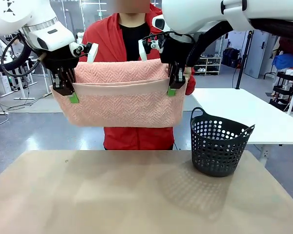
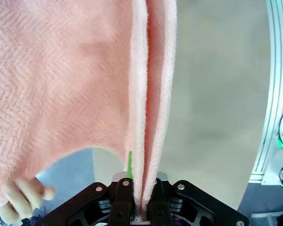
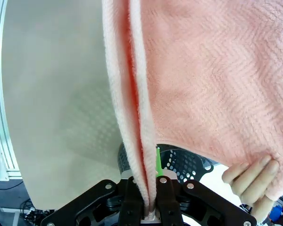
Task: Fold the towel.
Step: Release the end of the 100 cm Hotel Towel you were holding.
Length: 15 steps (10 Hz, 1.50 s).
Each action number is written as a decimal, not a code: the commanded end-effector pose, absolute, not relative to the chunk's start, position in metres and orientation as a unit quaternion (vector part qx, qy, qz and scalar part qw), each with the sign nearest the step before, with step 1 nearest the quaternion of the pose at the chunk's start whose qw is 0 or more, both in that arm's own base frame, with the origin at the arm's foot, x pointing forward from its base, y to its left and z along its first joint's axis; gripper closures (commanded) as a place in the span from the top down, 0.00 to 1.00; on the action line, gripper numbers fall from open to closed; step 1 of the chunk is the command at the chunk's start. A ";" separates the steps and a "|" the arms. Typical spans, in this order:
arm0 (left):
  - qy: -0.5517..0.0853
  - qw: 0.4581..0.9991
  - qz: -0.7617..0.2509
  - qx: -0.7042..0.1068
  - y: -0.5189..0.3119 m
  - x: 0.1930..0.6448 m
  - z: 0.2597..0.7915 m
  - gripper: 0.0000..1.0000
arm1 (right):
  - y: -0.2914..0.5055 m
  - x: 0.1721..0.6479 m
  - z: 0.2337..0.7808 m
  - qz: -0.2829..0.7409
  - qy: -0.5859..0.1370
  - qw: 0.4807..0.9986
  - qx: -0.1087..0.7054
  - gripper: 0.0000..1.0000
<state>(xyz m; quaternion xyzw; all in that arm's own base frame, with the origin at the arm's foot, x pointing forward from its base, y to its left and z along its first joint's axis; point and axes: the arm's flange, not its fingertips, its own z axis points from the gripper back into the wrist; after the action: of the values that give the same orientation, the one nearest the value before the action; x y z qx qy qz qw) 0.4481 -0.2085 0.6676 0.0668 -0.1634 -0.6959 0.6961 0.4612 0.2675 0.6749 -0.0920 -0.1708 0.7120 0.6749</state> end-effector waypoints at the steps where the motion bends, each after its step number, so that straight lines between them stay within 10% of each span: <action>1: -0.164 0.697 -0.695 0.067 -0.207 0.449 0.668 0.01 | 0.265 0.462 0.676 0.712 -0.171 0.675 -0.093 0.00; 15: -0.164 0.697 -0.695 0.067 -0.207 0.449 0.668 0.01 | 0.265 0.462 0.676 0.712 -0.171 0.675 -0.093 0.00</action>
<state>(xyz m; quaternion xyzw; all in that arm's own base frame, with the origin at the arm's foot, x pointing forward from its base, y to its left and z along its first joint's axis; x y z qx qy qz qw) 0.4480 -0.2087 0.6676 0.0668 -0.1633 -0.6961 0.6960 0.4604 0.2683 0.6754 -0.0922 -0.1712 0.7125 0.6742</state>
